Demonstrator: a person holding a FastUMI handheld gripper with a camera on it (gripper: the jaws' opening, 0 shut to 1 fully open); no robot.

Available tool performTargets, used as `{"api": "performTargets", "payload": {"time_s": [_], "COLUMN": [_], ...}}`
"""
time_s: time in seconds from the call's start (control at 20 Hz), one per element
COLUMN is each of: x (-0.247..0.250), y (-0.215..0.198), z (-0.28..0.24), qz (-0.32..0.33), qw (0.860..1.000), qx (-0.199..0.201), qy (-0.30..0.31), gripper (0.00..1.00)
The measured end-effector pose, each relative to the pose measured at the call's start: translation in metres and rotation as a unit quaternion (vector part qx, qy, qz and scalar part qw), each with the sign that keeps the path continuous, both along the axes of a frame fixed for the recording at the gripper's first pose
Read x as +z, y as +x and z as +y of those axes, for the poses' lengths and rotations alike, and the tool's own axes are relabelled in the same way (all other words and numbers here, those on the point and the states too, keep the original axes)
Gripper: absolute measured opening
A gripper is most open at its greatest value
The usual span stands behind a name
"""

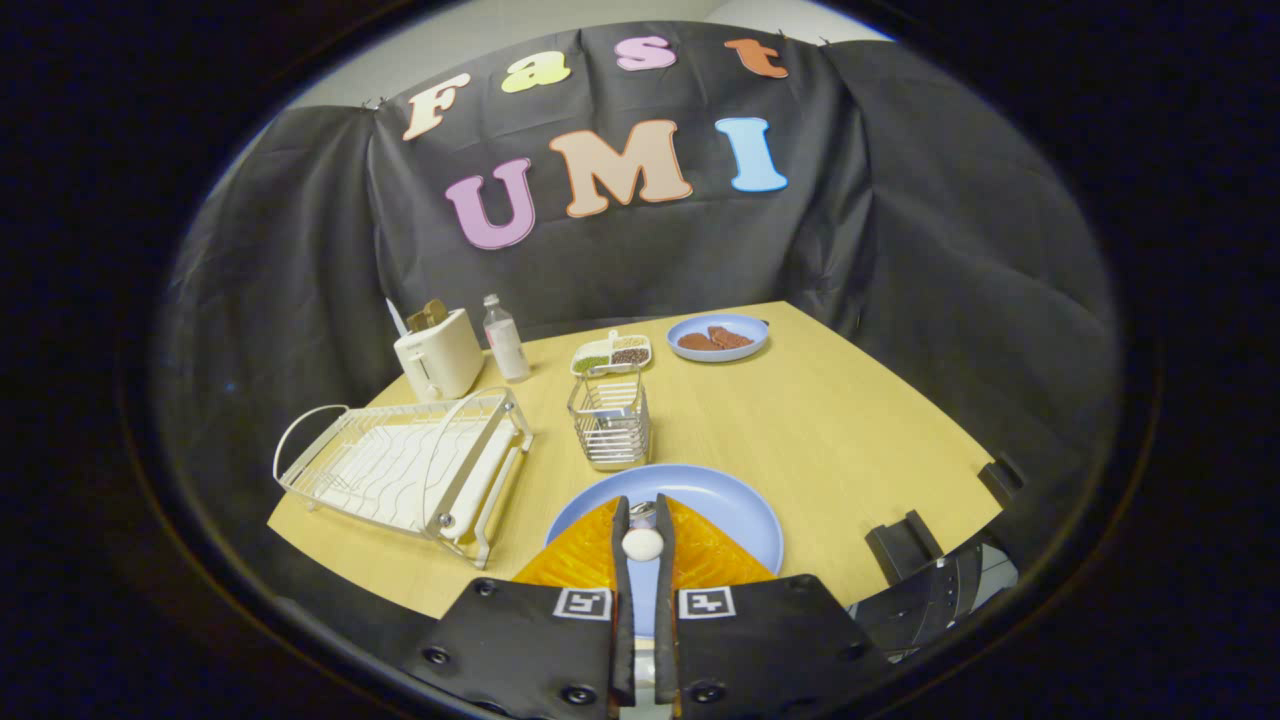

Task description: Take the plate from the dish rack, then take the spoon from the basket and place it into the plate.

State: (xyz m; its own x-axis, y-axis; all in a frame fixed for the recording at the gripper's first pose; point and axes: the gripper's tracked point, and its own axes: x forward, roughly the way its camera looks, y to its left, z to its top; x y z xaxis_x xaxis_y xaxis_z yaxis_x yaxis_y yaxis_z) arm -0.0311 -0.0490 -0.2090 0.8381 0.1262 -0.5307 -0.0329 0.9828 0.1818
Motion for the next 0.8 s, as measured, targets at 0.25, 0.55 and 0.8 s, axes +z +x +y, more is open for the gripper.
{"api": "performTargets", "payload": {"time_s": [0.25, 0.55, 0.8], "x": [-0.017, -0.022, -0.022], "y": [-0.004, -0.006, -0.008], "z": [0.003, 0.001, 0.002], "qz": [0.014, 0.019, 0.021], "qw": [1.000, 1.000, 1.000], "qx": [0.000, -0.002, 0.002], "qy": [-0.004, -0.002, 0.001], "gripper": [0.10, 0.10, 0.13]}}
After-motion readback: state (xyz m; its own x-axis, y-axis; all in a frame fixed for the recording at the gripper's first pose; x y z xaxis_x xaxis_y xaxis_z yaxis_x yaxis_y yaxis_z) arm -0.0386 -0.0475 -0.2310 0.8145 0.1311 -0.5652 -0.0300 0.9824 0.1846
